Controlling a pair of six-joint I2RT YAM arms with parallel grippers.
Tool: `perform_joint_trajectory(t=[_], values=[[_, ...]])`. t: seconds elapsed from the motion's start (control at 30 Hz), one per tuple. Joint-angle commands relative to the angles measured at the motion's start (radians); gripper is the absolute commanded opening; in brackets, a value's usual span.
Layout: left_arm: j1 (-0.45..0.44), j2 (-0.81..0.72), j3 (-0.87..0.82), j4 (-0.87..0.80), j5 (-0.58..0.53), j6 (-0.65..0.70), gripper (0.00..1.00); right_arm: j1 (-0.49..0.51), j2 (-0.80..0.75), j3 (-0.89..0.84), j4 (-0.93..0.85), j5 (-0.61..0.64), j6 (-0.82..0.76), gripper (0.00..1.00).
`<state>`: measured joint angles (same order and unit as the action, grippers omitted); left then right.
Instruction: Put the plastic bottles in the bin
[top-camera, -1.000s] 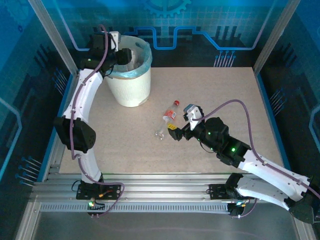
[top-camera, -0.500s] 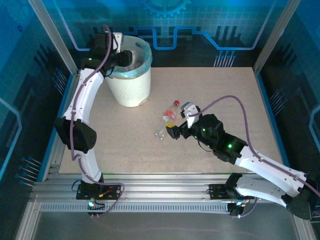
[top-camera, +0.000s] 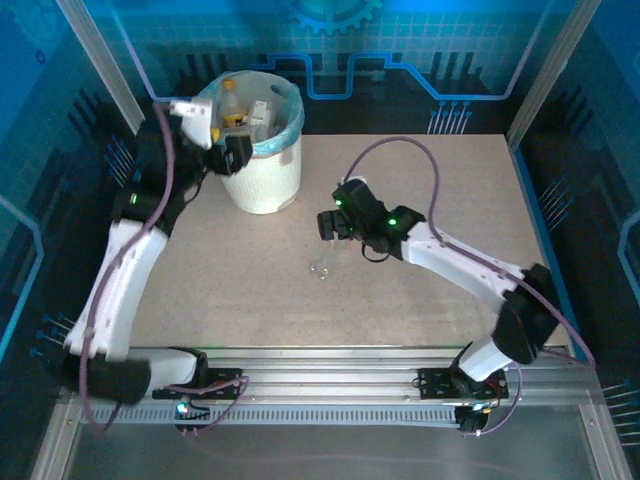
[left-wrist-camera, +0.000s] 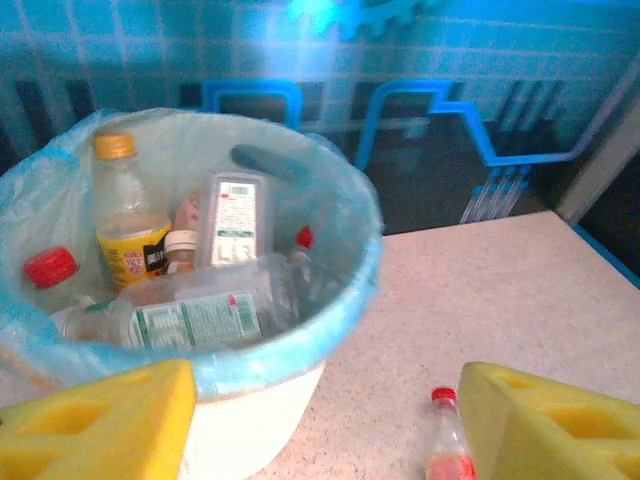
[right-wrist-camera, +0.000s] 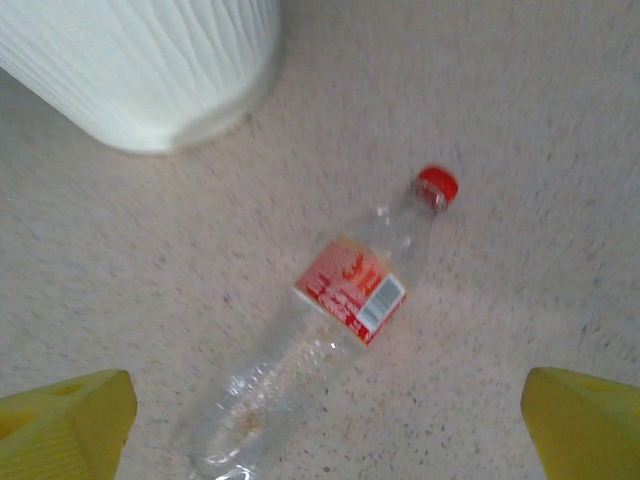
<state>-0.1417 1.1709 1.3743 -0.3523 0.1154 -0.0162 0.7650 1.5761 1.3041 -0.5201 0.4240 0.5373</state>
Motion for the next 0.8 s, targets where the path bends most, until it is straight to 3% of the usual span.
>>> perform_joint_trajectory(t=[0.0,0.07,0.17,0.43,0.63,0.77], values=[[-0.012,-0.149,-0.271,0.297,0.130,0.091,0.75,-0.006,0.083,0.046,-0.052,0.007,0.094,1.00],[-0.033,-0.235,-0.392,0.364,0.139,0.160,0.77,-0.015,0.141,0.067,-0.054,-0.003,0.121,1.00],[-0.090,-0.296,-0.488,0.428,0.049,0.232,0.78,-0.030,0.235,0.092,-0.048,-0.052,0.161,1.00],[-0.105,-0.280,-0.488,0.402,-0.063,0.216,0.78,-0.042,0.388,0.121,-0.022,-0.128,0.242,0.96],[-0.105,-0.297,-0.489,0.401,-0.102,0.220,0.79,-0.061,0.408,0.065,0.028,-0.205,0.282,0.83],[-0.105,-0.298,-0.486,0.400,-0.134,0.208,0.79,-0.071,0.373,0.017,0.062,-0.246,0.285,0.68]])
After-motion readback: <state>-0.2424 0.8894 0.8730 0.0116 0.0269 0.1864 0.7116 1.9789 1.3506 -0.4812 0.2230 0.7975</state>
